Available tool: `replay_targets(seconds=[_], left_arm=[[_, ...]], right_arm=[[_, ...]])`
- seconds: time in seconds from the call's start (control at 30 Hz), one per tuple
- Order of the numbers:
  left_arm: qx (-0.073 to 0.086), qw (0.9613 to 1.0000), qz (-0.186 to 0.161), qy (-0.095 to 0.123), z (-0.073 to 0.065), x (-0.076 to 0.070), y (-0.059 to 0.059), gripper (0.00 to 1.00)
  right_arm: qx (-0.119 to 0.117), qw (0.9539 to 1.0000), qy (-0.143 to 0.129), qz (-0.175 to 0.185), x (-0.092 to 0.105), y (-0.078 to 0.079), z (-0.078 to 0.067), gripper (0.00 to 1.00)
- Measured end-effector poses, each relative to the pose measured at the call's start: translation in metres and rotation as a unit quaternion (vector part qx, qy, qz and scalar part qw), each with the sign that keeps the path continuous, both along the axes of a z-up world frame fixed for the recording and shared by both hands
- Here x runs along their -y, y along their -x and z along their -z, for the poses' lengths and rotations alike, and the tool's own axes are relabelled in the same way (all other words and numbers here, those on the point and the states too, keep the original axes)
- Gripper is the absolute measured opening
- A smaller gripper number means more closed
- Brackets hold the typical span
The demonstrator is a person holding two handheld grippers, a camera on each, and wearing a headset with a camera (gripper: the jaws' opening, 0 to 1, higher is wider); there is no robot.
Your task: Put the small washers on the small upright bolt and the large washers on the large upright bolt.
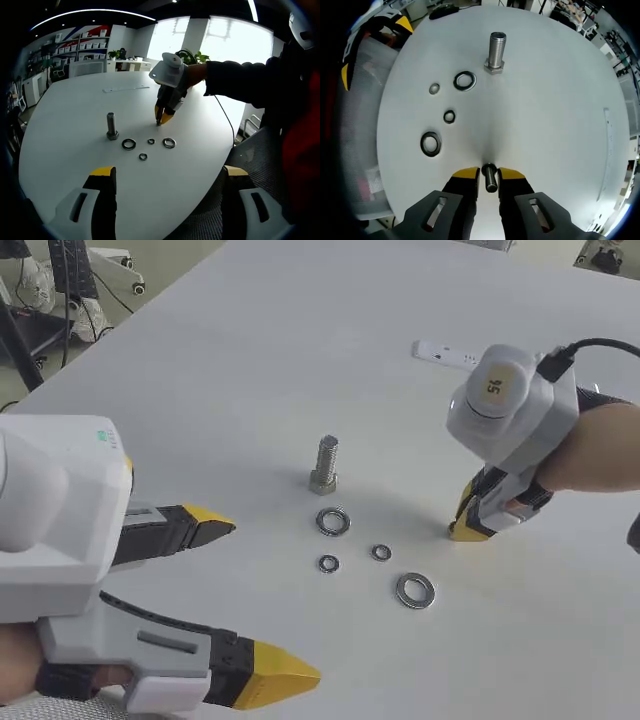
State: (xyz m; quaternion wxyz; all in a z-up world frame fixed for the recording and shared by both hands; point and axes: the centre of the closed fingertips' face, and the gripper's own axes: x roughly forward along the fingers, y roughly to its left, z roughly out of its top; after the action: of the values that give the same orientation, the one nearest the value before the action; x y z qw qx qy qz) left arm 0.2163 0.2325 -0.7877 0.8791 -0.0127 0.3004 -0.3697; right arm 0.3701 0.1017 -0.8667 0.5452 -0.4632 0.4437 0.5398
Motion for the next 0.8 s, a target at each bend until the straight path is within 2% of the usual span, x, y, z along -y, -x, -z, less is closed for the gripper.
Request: replay_targets(seconds=[0.33, 0.8], left_arm=[[0.001, 1.0, 0.0, 0.0, -0.001, -0.001, 0.0, 0.87], [0.001, 1.0, 0.002, -0.001, -0.002, 0.0, 0.0, 0.87]], right_arm=[[0.003, 1.0, -0.004, 0.002, 0.001, 0.0, -0.005, 0.2], [0.011, 0.9996, -0.023, 0.007, -0.003, -0.002, -0.022, 0.25]])
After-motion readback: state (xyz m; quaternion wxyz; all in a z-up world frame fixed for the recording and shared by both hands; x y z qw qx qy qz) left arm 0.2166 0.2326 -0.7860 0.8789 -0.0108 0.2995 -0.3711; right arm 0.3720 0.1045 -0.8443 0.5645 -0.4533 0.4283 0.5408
